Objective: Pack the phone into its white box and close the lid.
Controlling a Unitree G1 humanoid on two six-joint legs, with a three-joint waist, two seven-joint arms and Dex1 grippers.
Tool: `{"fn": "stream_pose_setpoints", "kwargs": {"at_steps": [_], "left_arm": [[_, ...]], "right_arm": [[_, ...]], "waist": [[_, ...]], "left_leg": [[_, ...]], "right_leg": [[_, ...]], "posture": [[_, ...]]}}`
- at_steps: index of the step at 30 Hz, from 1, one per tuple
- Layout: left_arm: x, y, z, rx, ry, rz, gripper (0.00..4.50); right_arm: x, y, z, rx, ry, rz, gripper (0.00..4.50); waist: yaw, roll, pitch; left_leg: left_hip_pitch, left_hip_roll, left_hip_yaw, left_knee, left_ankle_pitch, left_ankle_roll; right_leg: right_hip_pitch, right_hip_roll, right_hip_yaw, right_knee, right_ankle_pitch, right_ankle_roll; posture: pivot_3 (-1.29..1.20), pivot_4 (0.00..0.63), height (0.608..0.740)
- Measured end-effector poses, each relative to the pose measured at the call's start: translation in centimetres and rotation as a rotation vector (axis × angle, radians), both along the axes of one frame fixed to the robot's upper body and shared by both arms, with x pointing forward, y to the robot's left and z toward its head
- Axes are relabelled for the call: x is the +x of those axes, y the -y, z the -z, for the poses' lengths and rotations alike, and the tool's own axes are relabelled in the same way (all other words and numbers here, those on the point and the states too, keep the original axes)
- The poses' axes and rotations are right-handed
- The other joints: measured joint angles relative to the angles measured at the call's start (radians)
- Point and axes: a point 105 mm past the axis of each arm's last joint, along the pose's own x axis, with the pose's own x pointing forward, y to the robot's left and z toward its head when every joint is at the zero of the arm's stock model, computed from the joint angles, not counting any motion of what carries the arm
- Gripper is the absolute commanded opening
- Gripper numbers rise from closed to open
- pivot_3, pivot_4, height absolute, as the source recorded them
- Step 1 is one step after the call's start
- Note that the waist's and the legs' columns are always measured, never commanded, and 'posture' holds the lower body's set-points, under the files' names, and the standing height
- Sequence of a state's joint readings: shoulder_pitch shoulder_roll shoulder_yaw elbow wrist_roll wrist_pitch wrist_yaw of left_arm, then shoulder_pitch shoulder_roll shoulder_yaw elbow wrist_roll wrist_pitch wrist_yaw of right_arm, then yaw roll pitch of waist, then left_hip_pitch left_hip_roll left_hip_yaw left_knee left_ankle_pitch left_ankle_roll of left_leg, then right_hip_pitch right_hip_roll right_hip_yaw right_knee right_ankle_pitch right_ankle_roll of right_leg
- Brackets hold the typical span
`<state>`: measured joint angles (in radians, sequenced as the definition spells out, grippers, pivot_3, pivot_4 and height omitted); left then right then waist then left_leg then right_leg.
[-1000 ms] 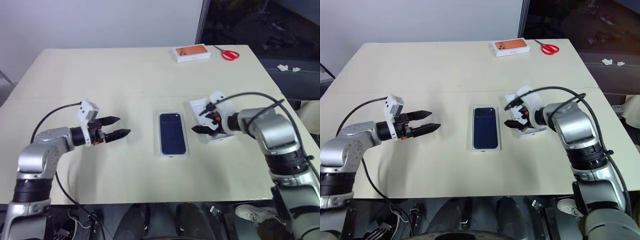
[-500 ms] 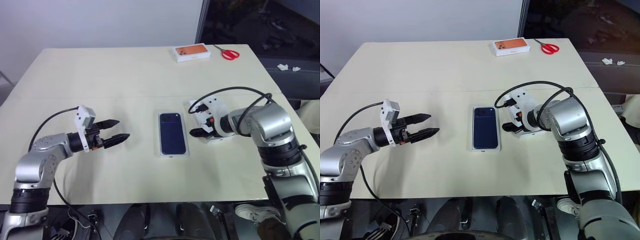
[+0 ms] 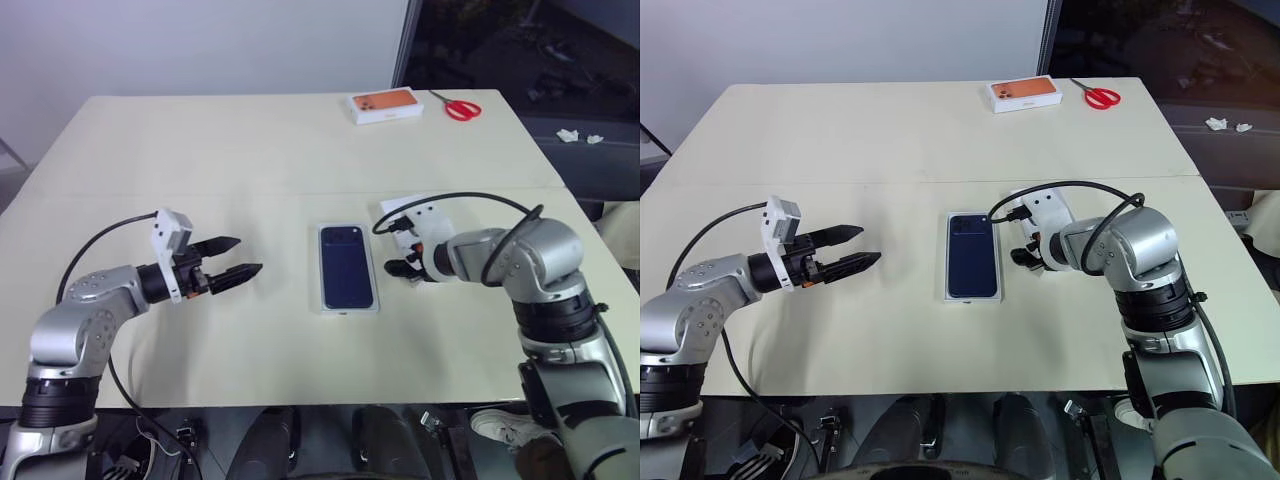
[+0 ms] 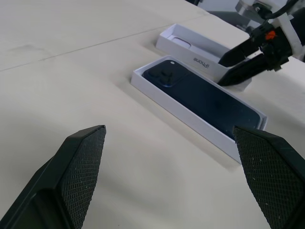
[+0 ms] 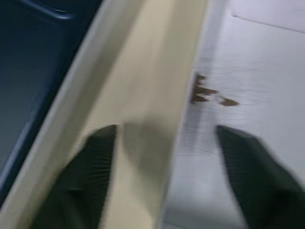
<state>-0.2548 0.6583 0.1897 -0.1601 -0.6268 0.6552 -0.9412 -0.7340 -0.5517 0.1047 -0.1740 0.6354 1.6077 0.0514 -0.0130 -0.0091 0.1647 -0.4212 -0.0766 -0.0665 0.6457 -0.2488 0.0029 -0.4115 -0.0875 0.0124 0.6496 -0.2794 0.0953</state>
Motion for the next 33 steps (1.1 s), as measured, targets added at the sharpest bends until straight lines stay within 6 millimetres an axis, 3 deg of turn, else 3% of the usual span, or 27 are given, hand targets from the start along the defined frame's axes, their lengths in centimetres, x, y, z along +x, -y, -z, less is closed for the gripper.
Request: {"fn": "stream_pose_setpoints", "kwargs": {"at_steps": [3, 4, 11, 16, 18, 21, 24, 28, 31, 33], "left_arm": [[0.1, 0.2, -0.3, -0.017, -0.003, 0.006, 4.50], [0.1, 0.3, -0.4, -0.017, -0.002, 0.006, 4.50], [0.1, 0.4, -0.3, -0.031, -0.019, 0.012, 4.50], [0.1, 0.4, -0.4, -0.034, -0.016, 0.012, 4.50], [0.1, 0.4, -0.4, -0.034, -0.015, 0.011, 4.50], [0.2, 0.4, -0.6, -0.034, -0.004, 0.008, 4.50], [0.5, 0.4, -0.9, -0.040, 0.013, -0.002, 4.50], [0.5, 0.3, -1.0, -0.044, 0.015, -0.003, 4.50], [0.5, 0.2, -1.3, -0.058, 0.022, -0.006, 4.50], [0.5, 0.0, -1.5, -0.066, 0.029, -0.012, 4.50]], "right_arm": [[0.0, -0.1, 0.0, -0.007, 0.003, 0.005, 0.20], [0.0, 0.0, 0.0, -0.009, 0.004, 0.009, 0.09], [0.6, -0.9, -1.0, 0.095, 0.029, 0.033, 0.09], [2.2, -3.3, -5.2, 0.213, 0.188, -0.045, 0.09], [2.4, -5.3, -6.7, 0.391, 0.194, -0.092, 0.09], [1.6, -8.2, -8.0, 0.620, 0.157, -0.191, 0.09], [-0.5, -10.9, -9.4, 0.878, 0.068, -0.342, 0.09], [-2.4, -13.2, -12.1, 1.228, -0.036, -0.495, 0.09], [-2.8, -14.0, -11.8, 1.321, -0.094, -0.484, 0.09], [-3.5, -14.4, -9.8, 1.357, -0.163, -0.447, 0.09]], "waist": [[-0.001, 0.000, 0.000], [-0.001, 0.000, 0.000], [-0.005, 0.000, 0.000], [-0.004, 0.001, 0.000], [-0.004, 0.001, 0.000], [-0.004, 0.001, 0.000], [-0.004, 0.001, 0.000], [-0.004, 0.001, 0.000], [-0.005, 0.001, 0.000], [-0.006, 0.001, 0.000]], "left_leg": [[0.000, 0.000, 0.000, 0.000, 0.000, 0.000], [0.000, 0.000, 0.000, 0.000, 0.000, 0.000], [0.000, 0.000, 0.001, 0.000, 0.000, 0.000], [0.000, 0.001, 0.002, 0.000, 0.000, 0.000], [0.000, 0.001, 0.002, 0.000, 0.000, 0.000], [0.000, 0.002, 0.002, 0.000, 0.000, 0.000], [0.000, 0.002, 0.002, 0.000, 0.000, 0.000], [0.000, 0.002, 0.002, 0.000, 0.000, 0.000], [0.000, 0.002, 0.002, 0.000, 0.000, 0.000], [0.000, 0.002, 0.002, -0.001, 0.000, 0.000]], "right_leg": [[0.000, 0.000, 0.000, 0.000, 0.000, 0.000], [0.000, 0.000, 0.000, 0.000, 0.000, 0.000], [0.000, 0.001, 0.001, 0.001, 0.000, 0.000], [-0.001, 0.002, 0.001, 0.002, 0.000, 0.000], [-0.001, 0.002, 0.001, 0.002, 0.000, 0.000], [-0.002, 0.003, 0.001, 0.002, 0.000, 0.000], [-0.002, 0.003, 0.002, 0.002, 0.000, 0.000], [-0.002, 0.003, 0.002, 0.004, 0.000, 0.000], [-0.002, 0.003, 0.002, 0.004, 0.000, 0.000], [-0.002, 0.003, 0.003, 0.004, 0.000, 0.000]], "posture": [[0.00, 0.150, 0.740], [0.00, 0.150, 0.740], [0.00, 0.150, 0.740], [0.00, 0.150, 0.740], [0.00, 0.150, 0.740], [0.00, 0.150, 0.740], [0.00, 0.150, 0.740], [0.00, 0.150, 0.740], [0.00, 0.150, 0.740], [0.00, 0.150, 0.740]]}}
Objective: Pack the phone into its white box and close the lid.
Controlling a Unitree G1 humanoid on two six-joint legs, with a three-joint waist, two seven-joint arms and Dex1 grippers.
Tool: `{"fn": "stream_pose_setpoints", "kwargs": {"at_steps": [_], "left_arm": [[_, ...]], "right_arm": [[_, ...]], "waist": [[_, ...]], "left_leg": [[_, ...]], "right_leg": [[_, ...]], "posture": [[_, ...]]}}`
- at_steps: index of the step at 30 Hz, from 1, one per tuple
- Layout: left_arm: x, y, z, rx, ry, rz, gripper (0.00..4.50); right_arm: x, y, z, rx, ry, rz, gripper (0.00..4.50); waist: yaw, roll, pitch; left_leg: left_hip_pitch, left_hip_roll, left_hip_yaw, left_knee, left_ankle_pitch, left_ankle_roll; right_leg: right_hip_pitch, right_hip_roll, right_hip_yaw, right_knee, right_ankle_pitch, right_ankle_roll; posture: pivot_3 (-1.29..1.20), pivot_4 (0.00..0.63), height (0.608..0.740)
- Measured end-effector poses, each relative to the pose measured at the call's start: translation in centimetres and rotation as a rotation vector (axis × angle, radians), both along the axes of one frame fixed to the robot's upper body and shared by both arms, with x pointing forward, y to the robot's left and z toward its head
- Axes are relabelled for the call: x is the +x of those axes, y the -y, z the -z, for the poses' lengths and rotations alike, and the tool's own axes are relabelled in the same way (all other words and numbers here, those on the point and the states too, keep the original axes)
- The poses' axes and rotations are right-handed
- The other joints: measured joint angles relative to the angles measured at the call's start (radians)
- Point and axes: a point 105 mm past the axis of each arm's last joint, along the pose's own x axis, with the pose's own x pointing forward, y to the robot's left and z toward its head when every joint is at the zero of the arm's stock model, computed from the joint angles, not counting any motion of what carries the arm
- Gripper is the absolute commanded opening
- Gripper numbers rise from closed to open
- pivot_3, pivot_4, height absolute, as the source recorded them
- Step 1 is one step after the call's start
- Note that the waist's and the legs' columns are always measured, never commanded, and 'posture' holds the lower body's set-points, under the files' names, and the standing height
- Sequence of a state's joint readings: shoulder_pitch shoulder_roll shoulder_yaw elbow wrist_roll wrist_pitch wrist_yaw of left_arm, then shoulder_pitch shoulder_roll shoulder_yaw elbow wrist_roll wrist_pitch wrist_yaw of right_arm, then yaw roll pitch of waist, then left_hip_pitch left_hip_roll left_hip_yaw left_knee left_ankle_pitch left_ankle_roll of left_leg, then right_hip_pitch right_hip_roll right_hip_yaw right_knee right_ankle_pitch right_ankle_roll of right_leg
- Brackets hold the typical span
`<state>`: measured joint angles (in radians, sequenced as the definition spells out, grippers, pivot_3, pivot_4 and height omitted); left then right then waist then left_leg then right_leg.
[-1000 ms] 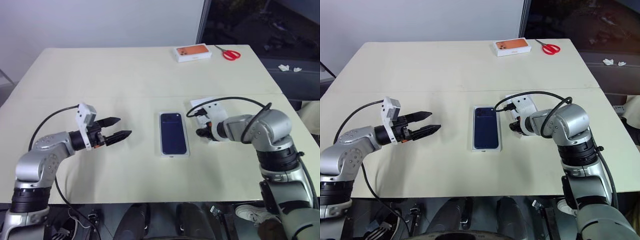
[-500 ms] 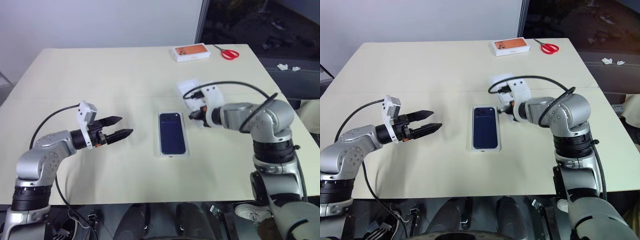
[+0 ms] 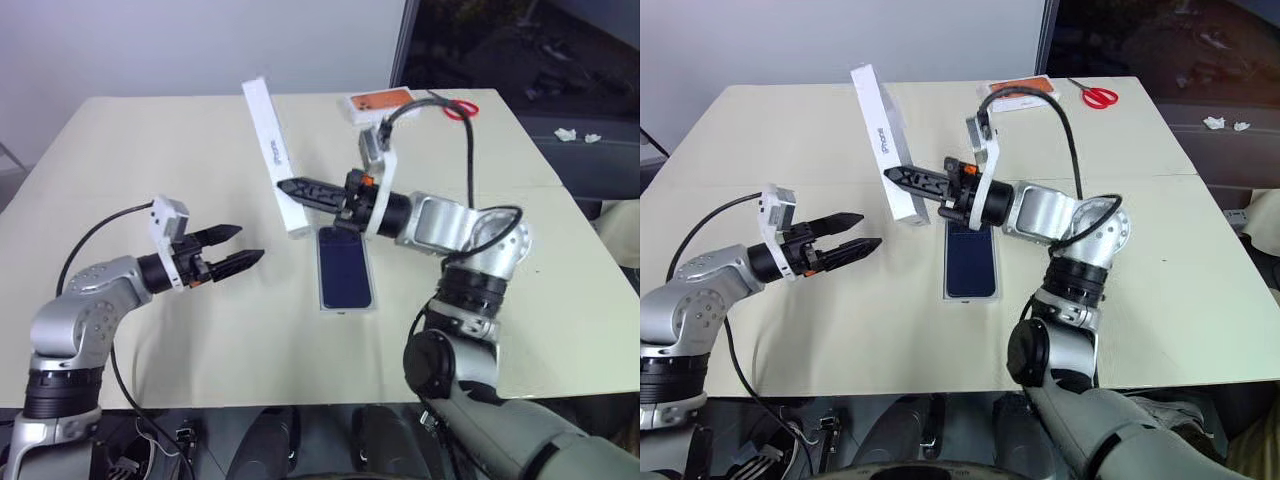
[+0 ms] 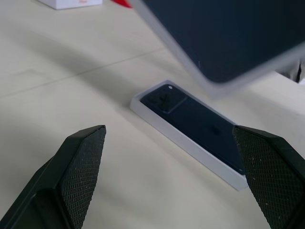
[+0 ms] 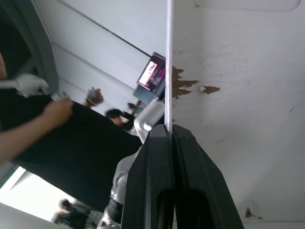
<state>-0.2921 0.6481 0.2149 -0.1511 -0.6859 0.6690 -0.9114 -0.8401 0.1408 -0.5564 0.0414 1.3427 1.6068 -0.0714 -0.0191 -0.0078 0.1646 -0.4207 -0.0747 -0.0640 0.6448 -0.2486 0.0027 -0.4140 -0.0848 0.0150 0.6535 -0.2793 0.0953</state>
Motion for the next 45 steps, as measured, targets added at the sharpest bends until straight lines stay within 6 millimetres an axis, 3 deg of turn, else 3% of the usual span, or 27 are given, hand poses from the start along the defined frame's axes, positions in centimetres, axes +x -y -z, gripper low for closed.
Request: {"fn": "stream_pose_setpoints", "kwargs": {"at_steps": [3, 5, 12, 15, 16, 17, 22, 23, 24, 28, 32, 36, 38, 40, 45], "left_arm": [[-0.1, -0.1, -0.2, -0.004, 0.006, -0.009, 4.50], [-0.1, -0.2, -0.4, -0.015, 0.010, -0.011, 4.50], [-0.5, -0.3, -0.4, -0.046, -0.001, -0.014, 4.50], [-0.9, 0.1, 0.1, -0.057, -0.015, -0.006, 3.69], [-1.1, 0.5, 0.7, -0.072, -0.034, 0.004, 3.06], [-1.2, 0.7, 1.1, -0.076, -0.048, 0.007, 2.68], [-1.8, 2.3, 3.2, -0.109, -0.116, 0.036, 0.15], [-1.8, 2.5, 3.4, -0.114, -0.117, 0.037, 0.00], [-1.8, 2.9, 3.6, -0.114, -0.116, 0.041, 0.00], [-1.3, 3.5, 3.9, -0.124, -0.111, 0.031, 0.00], [-0.6, 3.9, 3.6, -0.146, -0.099, 0.024, 0.00], [-0.3, 5.8, 3.9, -0.144, -0.099, 0.072, 0.00], [-0.1, 6.4, 4.1, -0.139, -0.105, 0.092, 0.00], [0.3, 6.9, 4.2, -0.135, -0.110, 0.105, 0.00], [0.0, 10.3, 4.6, -0.152, -0.117, 0.184, 0.00]], "right_arm": [[-0.8, 0.2, 3.5, -0.047, -0.108, 0.006, 0.09], [-1.5, 0.1, 4.7, -0.055, -0.154, -0.002, 0.09], [-2.7, -0.1, 5.4, -0.075, -0.232, -0.015, 0.09], [-2.7, 0.1, 5.9, -0.082, -0.269, -0.002, 0.00], [-2.7, 0.2, 6.4, -0.092, -0.290, 0.010, 0.66], [-2.7, 0.3, 6.6, -0.096, -0.297, 0.014, 0.90], [-2.5, 0.2, 7.0, -0.103, -0.319, 0.031, 3.38], [-2.4, 0.2, 7.0, -0.105, -0.321, 0.035, 3.93], [-2.3, 0.3, 7.1, -0.110, -0.325, 0.044, 4.39], [-1.4, 1.5, 7.3, -0.210, -0.247, 0.085, 4.46], [0.5, 3.5, 4.0, -0.287, -0.008, 0.117, 4.46], [2.0, 6.7, 0.9, -0.401, 0.254, 0.147, 4.46], [2.3, 7.6, 1.2, -0.499, 0.365, 0.146, 4.46], [2.7, 8.2, 2.7, -0.635, 0.489, 0.124, 4.46], [4.0, 9.0, 4.4, -0.840, 0.793, 0.099, 4.46]], "waist": [[-0.001, 0.001, 0.001], [-0.003, 0.001, 0.001], [-0.025, 0.001, 0.001], [-0.025, 0.001, 0.001], [-0.025, 0.001, 0.001], [-0.025, 0.001, 0.000], [-0.023, 0.001, 0.001], [-0.023, 0.001, 0.000], [-0.022, 0.001, 0.000], [-0.018, 0.000, 0.000], [-0.017, 0.001, 0.001], [0.000, 0.000, 0.001], [0.004, 0.000, 0.000], [0.005, 0.000, 0.000], [0.007, -0.001, 0.001]], "left_leg": [[-0.001, 0.000, 0.002, 0.000, 0.000, 0.000], [-0.001, 0.000, 0.003, 0.000, 0.000, 0.000], [-0.001, 0.002, 0.003, 0.000, 0.000, 0.000], [-0.001, 0.002, 0.003, 0.000, 0.000, 0.000], [-0.001, 0.002, 0.004, 0.001, 0.000, 0.000], [-0.001, 0.002, 0.004, 0.001, 0.000, 0.000], [-0.001, 0.003, 0.004, 0.001, 0.000, 0.001], [-0.001, 0.003, 0.004, 0.001, 0.000, 0.001], [-0.001, 0.003, 0.004, 0.001, 0.000, 0.001], [-0.001, 0.002, 0.004, 0.002, 0.000, 0.001], [-0.001, 0.003, 0.004, 0.003, -0.001, 0.002], [-0.001, 0.003, 0.005, 0.004, -0.002, 0.003], [-0.001, 0.003, 0.004, 0.004, -0.002, 0.004], [-0.001, 0.002, 0.005, 0.004, -0.002, 0.004], [-0.001, 0.002, 0.005, 0.005, -0.002, 0.003]], "right_leg": [[-0.002, 0.000, 0.001, 0.001, 0.000, 0.000], [-0.003, 0.000, 0.003, 0.002, 0.000, 0.000], [-0.003, 0.002, 0.003, 0.002, 0.000, 0.000], [-0.003, 0.003, 0.003, 0.002, 0.000, 0.000], [-0.003, 0.003, 0.003, 0.002, 0.000, 0.000], [-0.003, 0.003, 0.003, 0.002, 0.000, 0.000], [-0.003, 0.003, 0.003, 0.002, 0.000, 0.000], [-0.002, 0.003, 0.003, 0.002, 0.000, 0.000], [-0.002, 0.003, 0.003, 0.002, 0.000, 0.000], [-0.002, 0.003, 0.003, 0.002, 0.000, 0.000], [-0.001, 0.003, 0.003, 0.001, 0.000, 0.000], [0.001, 0.004, 0.001, -0.001, 0.000, 0.000], [0.001, 0.004, 0.001, -0.001, 0.000, 0.000], [0.001, 0.003, 0.001, -0.001, 0.000, 0.001], [0.001, 0.003, 0.002, -0.002, 0.000, 0.001]], "posture": [[0.00, 0.150, 0.740], [0.00, 0.150, 0.740], [0.00, 0.150, 0.740], [0.00, 0.150, 0.740], [0.00, 0.150, 0.740], [0.00, 0.150, 0.740], [0.00, 0.150, 0.740], [0.00, 0.150, 0.740], [0.00, 0.150, 0.740], [0.00, 0.150, 0.740], [0.00, 0.150, 0.740], [0.00, 0.150, 0.740], [0.00, 0.150, 0.740], [0.00, 0.150, 0.740], [0.00, 0.150, 0.740]]}}
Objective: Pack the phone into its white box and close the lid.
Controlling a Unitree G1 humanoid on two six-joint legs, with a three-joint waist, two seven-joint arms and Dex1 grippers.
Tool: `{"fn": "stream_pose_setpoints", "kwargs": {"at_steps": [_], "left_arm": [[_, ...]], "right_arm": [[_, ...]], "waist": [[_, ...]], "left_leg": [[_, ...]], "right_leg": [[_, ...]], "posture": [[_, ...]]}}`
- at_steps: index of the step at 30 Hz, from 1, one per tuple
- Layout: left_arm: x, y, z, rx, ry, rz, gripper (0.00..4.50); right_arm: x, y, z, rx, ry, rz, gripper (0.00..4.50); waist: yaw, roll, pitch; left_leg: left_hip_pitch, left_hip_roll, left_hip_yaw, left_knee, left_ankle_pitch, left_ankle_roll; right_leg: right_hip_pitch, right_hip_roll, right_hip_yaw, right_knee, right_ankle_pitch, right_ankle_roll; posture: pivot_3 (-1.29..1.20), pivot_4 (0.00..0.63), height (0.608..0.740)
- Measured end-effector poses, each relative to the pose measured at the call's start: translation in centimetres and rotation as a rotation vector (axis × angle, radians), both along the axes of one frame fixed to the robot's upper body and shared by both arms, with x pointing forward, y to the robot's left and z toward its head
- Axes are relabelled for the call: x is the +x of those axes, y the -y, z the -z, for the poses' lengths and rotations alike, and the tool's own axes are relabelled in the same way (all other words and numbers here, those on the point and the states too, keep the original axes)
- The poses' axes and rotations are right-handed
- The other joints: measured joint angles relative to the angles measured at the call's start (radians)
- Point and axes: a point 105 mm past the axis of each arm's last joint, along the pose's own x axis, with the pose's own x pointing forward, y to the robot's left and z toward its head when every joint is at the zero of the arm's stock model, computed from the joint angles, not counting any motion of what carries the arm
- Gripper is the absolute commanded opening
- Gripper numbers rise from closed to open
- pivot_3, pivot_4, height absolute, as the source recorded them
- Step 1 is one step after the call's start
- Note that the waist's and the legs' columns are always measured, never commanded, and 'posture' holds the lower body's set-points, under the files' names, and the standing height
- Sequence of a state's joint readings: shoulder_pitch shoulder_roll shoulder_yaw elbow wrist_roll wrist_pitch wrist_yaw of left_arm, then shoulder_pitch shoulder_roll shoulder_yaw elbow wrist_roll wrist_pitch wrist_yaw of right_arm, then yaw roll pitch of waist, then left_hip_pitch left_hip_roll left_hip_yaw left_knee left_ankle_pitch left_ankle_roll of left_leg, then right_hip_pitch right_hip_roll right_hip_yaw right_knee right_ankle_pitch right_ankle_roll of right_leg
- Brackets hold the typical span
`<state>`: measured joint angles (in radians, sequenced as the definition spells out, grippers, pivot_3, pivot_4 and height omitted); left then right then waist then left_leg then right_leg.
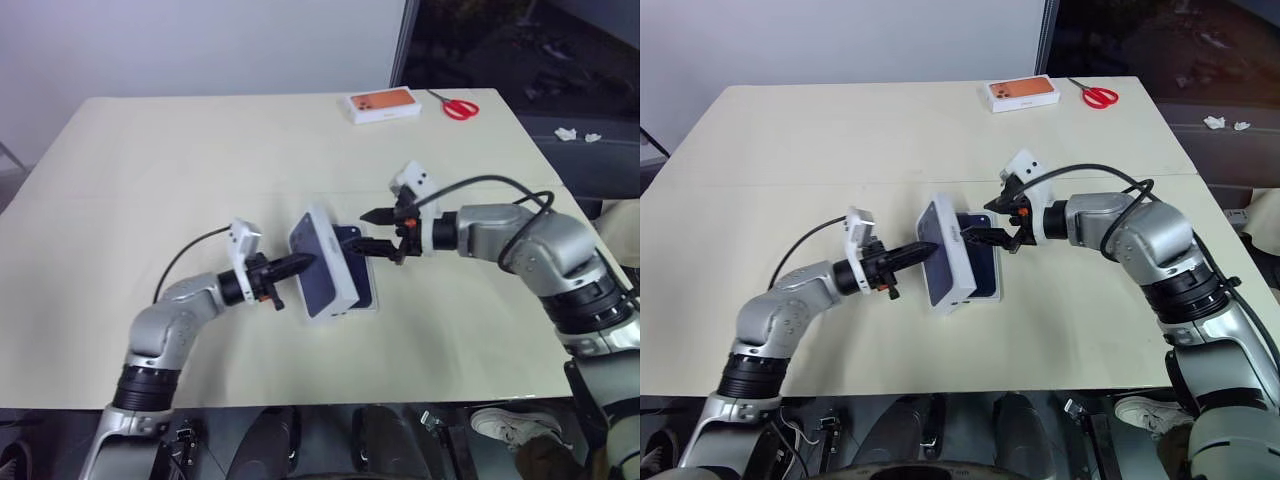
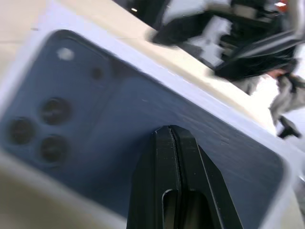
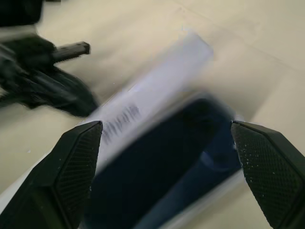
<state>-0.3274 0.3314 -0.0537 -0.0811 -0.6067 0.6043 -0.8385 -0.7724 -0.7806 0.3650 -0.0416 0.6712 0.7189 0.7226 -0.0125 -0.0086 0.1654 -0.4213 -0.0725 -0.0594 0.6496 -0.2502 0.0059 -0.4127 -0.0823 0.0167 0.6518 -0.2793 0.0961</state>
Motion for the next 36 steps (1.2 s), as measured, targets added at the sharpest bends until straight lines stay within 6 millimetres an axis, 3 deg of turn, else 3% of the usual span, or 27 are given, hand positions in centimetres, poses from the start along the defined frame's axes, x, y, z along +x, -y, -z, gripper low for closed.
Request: {"fn": "stream_pose_setpoints", "kwargs": {"at_steps": [3, 6, 10, 17, 22, 26, 36], "left_arm": [[-0.2, 0.3, 0.4, 0.008, -0.005, -0.003, 0.00], [-0.3, -1.1, 0.1, 0.036, 0.009, -0.037, 0.00], [-0.3, -3.6, 0.0, 0.070, -0.001, -0.097, 0.00], [-1.3, -5.0, 1.5, 0.118, -0.060, -0.110, 0.00], [-2.2, -4.2, 3.3, 0.156, -0.109, -0.070, 0.00], [-2.4, -3.9, 3.6, 0.159, -0.135, -0.056, 0.00], [-0.4, -2.0, 3.9, 0.131, -0.154, -0.071, 0.00]], "right_arm": [[0.1, 0.6, 1.4, -0.088, 0.076, -0.023, 3.55], [-0.1, 1.2, 2.8, -0.146, 0.091, -0.026, 2.00], [0.2, 1.3, 2.9, -0.197, 0.153, -0.032, 0.03], [0.6, 1.5, 3.2, -0.257, 0.212, -0.038, 0.03], [0.4, 1.5, 3.6, -0.274, 0.209, -0.055, 0.03], [0.3, 1.8, 4.2, -0.307, 0.213, -0.066, 0.03], [0.0, 2.0, 4.6, -0.347, 0.213, -0.085, 0.03]], "waist": [[-0.001, 0.000, 0.000], [-0.002, 0.000, 0.000], [0.001, 0.000, 0.000], [0.004, 0.000, 0.000], [0.002, 0.000, 0.000], [0.002, 0.000, 0.000], [0.003, 0.000, 0.000]], "left_leg": [[0.000, 0.001, -0.001, 0.000, 0.001, -0.001], [0.000, 0.001, -0.001, -0.001, 0.001, -0.002], [0.000, 0.001, -0.001, -0.001, 0.001, -0.002], [0.000, 0.000, -0.001, -0.001, 0.001, -0.002], [0.000, 0.000, -0.001, -0.001, 0.001, -0.002], [0.000, 0.000, -0.001, -0.001, 0.001, -0.002], [0.001, 0.000, -0.002, -0.001, 0.001, -0.003]], "right_leg": [[-0.001, 0.000, 0.000, 0.000, 0.000, 0.000], [-0.001, 0.000, 0.001, 0.001, 0.000, 0.000], [-0.001, 0.000, 0.001, 0.001, 0.000, 0.000], [0.000, -0.001, 0.000, 0.000, 0.000, 0.000], [-0.001, -0.001, 0.000, 0.000, 0.000, 0.000], [-0.001, -0.001, 0.000, 0.000, 0.000, 0.000], [0.000, -0.001, 0.000, 0.000, 0.000, 0.000]], "posture": [[0.00, 0.150, 0.740], [0.00, 0.150, 0.740], [0.00, 0.150, 0.740], [0.00, 0.150, 0.740], [0.00, 0.150, 0.740], [0.00, 0.150, 0.740], [0.00, 0.150, 0.740]]}}
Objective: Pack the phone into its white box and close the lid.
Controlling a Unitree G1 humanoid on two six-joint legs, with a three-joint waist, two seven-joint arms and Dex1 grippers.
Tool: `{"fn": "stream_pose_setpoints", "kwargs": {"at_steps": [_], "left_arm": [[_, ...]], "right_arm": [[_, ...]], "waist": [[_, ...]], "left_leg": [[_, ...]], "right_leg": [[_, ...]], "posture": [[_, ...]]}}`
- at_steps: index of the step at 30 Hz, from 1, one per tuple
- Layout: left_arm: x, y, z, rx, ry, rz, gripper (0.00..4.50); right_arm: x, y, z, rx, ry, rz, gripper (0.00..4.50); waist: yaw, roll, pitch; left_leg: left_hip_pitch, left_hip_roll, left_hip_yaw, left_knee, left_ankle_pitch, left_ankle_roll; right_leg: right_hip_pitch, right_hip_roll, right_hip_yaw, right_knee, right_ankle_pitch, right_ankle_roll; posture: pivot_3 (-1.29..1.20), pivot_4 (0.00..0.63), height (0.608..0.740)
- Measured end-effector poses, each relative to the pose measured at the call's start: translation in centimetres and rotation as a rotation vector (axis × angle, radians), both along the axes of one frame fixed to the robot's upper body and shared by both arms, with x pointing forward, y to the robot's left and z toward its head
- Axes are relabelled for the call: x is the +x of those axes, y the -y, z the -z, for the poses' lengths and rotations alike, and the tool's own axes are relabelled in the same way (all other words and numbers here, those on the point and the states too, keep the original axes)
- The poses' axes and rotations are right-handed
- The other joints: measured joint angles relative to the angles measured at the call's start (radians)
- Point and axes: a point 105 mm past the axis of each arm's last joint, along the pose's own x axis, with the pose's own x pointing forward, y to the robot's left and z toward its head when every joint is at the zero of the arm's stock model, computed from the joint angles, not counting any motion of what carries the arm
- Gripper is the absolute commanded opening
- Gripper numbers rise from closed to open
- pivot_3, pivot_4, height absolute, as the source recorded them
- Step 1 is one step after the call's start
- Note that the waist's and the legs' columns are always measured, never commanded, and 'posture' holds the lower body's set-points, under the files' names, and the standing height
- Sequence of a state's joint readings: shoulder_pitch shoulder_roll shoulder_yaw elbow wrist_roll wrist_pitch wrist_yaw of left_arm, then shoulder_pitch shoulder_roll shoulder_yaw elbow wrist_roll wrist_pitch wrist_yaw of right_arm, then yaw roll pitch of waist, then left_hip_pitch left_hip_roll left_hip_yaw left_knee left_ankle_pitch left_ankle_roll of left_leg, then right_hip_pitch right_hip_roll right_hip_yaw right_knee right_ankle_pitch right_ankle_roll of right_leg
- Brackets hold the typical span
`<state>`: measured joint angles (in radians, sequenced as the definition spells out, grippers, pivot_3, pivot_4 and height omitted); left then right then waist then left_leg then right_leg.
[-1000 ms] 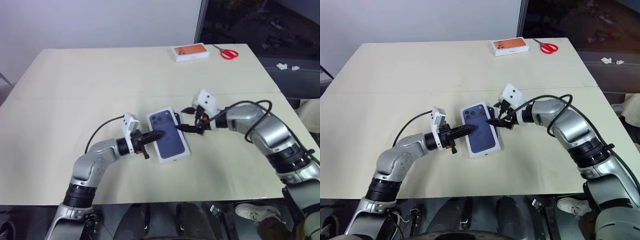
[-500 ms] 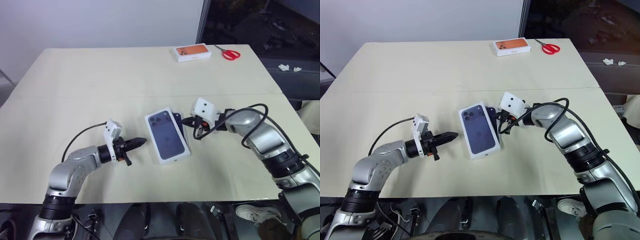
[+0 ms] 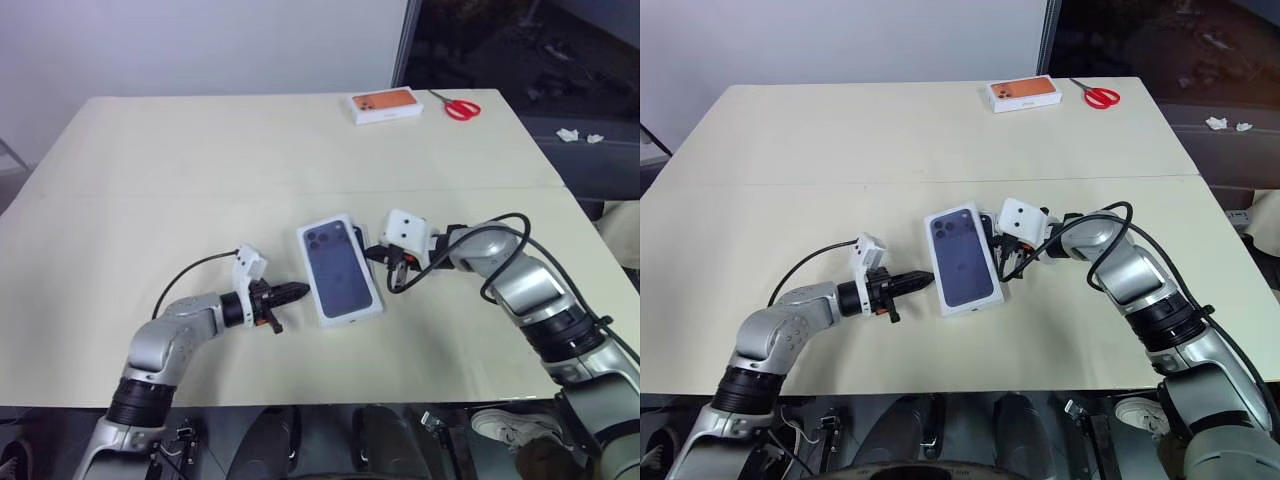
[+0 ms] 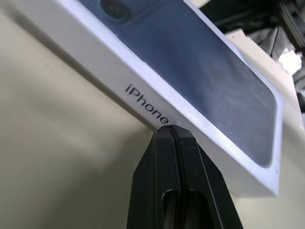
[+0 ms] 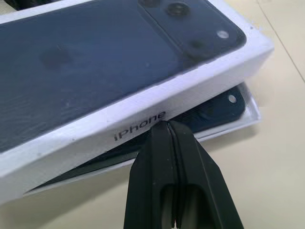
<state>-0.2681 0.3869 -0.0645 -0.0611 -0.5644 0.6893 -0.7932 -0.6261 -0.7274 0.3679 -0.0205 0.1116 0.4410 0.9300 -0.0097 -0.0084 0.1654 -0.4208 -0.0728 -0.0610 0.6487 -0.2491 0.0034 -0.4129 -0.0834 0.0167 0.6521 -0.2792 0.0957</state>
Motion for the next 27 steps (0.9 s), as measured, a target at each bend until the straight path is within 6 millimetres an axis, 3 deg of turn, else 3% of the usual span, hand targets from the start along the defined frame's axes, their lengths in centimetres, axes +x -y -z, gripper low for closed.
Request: {"fn": "stream_pose_setpoints", "kwargs": {"at_steps": [11, 27], "left_arm": [[1.2, 1.2, -1.4, -0.039, 0.035, -0.013, 0.00], [1.7, 0.9, -2.1, -0.063, 0.038, -0.041, 0.00]], "right_arm": [[0.3, 1.7, 1.1, -0.061, -0.001, 0.052, 0.03], [0.9, 1.1, 0.7, -0.051, 0.028, 0.068, 0.03]], "waist": [[0.000, 0.000, 0.000], [-0.001, 0.000, 0.000]], "left_leg": [[0.000, 0.000, 0.000, 0.000, 0.002, -0.004], [0.000, 0.000, 0.000, 0.000, 0.003, -0.005]], "right_leg": [[0.000, 0.000, 0.000, 0.000, 0.000, 0.000], [0.000, 0.001, 0.000, 0.001, 0.000, 0.000]], "posture": [[0.00, 0.150, 0.740], [0.00, 0.150, 0.740]]}}
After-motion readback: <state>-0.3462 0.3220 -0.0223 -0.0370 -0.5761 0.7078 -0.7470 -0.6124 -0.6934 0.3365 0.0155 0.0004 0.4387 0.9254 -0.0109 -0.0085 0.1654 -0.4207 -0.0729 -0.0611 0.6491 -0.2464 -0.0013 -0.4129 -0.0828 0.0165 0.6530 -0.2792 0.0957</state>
